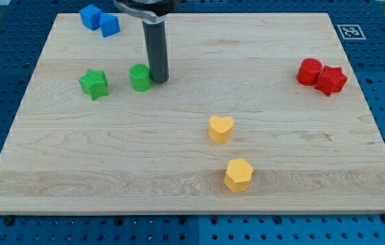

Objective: Slide the yellow heart to the right side of the yellow hexagon

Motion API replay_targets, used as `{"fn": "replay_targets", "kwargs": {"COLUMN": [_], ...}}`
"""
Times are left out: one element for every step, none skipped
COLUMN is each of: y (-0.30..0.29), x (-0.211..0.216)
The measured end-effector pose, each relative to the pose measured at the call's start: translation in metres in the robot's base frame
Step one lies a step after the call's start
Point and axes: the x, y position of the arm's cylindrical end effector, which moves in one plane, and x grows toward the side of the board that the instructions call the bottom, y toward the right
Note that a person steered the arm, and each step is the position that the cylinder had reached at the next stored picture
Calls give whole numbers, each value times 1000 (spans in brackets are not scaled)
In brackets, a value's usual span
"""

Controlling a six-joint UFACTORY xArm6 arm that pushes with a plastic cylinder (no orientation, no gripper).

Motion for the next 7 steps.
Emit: {"fn": "replay_targets", "kwargs": {"y": [-27, -56, -71, -49, 18, 64, 64], "x": [0, 0, 0, 0, 0, 0, 7]}}
